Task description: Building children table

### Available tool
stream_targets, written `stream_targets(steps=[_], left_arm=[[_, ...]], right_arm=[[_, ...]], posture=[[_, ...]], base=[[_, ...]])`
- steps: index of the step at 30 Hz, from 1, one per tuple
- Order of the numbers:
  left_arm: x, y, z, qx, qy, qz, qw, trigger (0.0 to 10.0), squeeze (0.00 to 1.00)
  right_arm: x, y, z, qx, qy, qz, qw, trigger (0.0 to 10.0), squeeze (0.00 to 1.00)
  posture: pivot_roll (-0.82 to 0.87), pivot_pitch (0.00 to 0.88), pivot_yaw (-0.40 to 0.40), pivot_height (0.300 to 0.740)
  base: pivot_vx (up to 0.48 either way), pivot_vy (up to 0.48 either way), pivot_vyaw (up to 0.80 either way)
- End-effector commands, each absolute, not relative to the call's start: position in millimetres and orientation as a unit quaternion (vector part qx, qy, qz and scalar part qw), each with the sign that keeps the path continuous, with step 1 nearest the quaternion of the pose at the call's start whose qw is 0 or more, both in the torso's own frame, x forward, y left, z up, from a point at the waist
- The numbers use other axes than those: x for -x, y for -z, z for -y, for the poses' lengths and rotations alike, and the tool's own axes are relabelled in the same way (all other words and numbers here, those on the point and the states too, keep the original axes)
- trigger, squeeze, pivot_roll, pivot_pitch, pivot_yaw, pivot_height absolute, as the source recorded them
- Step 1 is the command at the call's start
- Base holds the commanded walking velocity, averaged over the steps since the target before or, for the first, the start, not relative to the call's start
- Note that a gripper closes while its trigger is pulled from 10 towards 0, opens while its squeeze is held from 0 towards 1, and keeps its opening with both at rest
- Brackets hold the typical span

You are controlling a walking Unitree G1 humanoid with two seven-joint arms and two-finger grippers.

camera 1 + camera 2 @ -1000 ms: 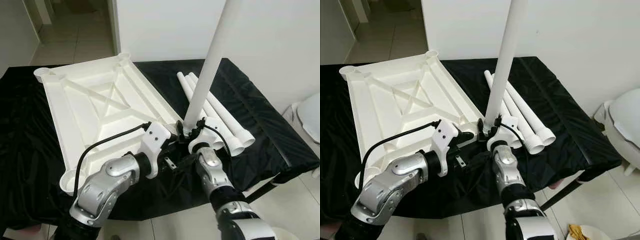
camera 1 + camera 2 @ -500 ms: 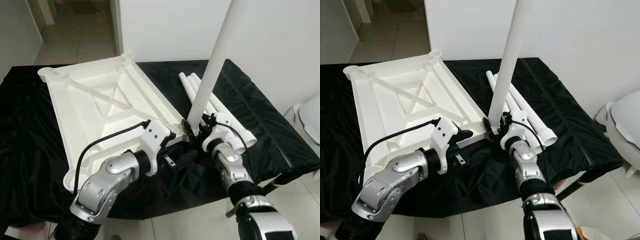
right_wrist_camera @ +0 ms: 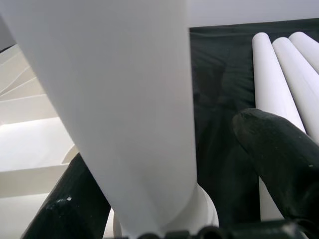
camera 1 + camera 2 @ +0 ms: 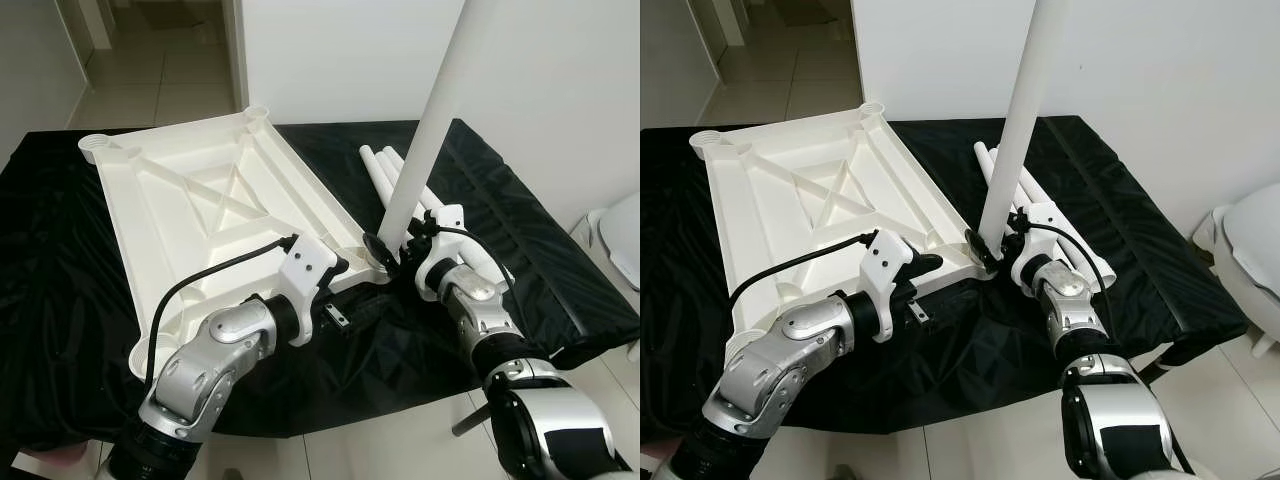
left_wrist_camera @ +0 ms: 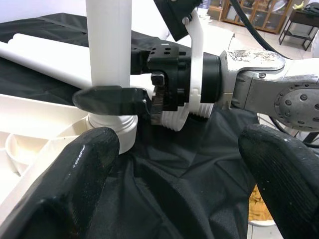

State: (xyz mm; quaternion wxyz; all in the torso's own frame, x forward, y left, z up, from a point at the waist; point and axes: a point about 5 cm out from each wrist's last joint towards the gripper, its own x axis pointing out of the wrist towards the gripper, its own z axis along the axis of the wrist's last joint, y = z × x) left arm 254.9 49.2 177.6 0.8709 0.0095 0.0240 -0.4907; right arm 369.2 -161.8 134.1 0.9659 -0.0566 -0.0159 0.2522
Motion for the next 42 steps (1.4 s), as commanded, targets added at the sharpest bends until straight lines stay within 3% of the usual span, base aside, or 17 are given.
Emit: stream_targets(steps=[1, 9, 10, 11, 12, 26, 33, 41, 42], left_arm=[[-254.3, -177.5, -50.7, -0.009, 0.488, -0.026, 0.873, 10.0, 0.00], [-253.4, -177.9, -50.7, -0.008, 0.487, -0.026, 0.873, 10.0, 0.00], [-253.3, -177.6, -51.3, -0.008, 0.485, -0.026, 0.874, 10.0, 0.00], [-253.3, -177.6, -51.3, -0.008, 0.485, -0.026, 0.874, 10.0, 0.00], [-253.2, -177.6, -51.8, -0.009, 0.484, -0.027, 0.874, 10.0, 0.00], [-253.2, -178.0, -52.0, -0.008, 0.484, -0.026, 0.875, 10.0, 0.00], [-252.7, -178.1, -51.6, -0.008, 0.485, -0.026, 0.874, 10.0, 0.00], [-252.6, -178.0, -50.8, -0.007, 0.487, -0.026, 0.873, 10.0, 0.00], [-252.5, -177.8, -49.4, -0.007, 0.489, -0.026, 0.872, 10.0, 0.00]], right_arm=[[-371.4, -135.9, 159.3, 0.064, -0.272, 0.009, 0.960, 10.0, 0.00], [-374.1, -136.9, 153.8, 0.069, -0.311, -0.008, 0.948, 9.8, 0.00], [-374.4, -137.2, 152.9, 0.074, -0.318, -0.011, 0.945, 1.7, 0.00], [-374.4, -137.2, 152.9, 0.074, -0.318, -0.011, 0.945, 1.7, 0.00], [-374.6, -137.3, 152.2, 0.079, -0.326, -0.015, 0.942, 0.0, 0.00], [-371.0, -129.4, 156.9, 0.062, -0.333, -0.030, 0.940, 0.0, 0.00], [-373.2, -123.4, 154.1, 0.040, -0.236, -0.025, 0.971, 0.0, 0.00], [-374.4, -122.8, 147.8, 0.013, -0.180, -0.016, 0.983, 0.0, 0.00], [-374.2, -122.7, 138.9, -0.008, -0.124, -0.004, 0.992, 0.0, 0.00]], posture=[[0.01, 0.015, -0.026, 0.740], [0.02, 0.018, -0.027, 0.740], [0.02, 0.019, -0.028, 0.740], [0.02, 0.019, -0.028, 0.740], [0.02, 0.019, -0.029, 0.740], [0.01, 0.018, -0.028, 0.740], [0.01, 0.018, -0.026, 0.740], [0.00, 0.016, -0.028, 0.740], [0.00, 0.011, -0.031, 0.740]], base=[[0.000, 0.000, 0.00], [0.000, 0.000, 0.00], [0.000, 0.000, 0.00], [0.000, 0.000, 0.00], [0.000, 0.000, 0.00], [0.000, 0.000, 0.00], [0.000, 0.000, 0.00], [0.000, 0.000, 0.00], [0.000, 0.000, 0.00]])
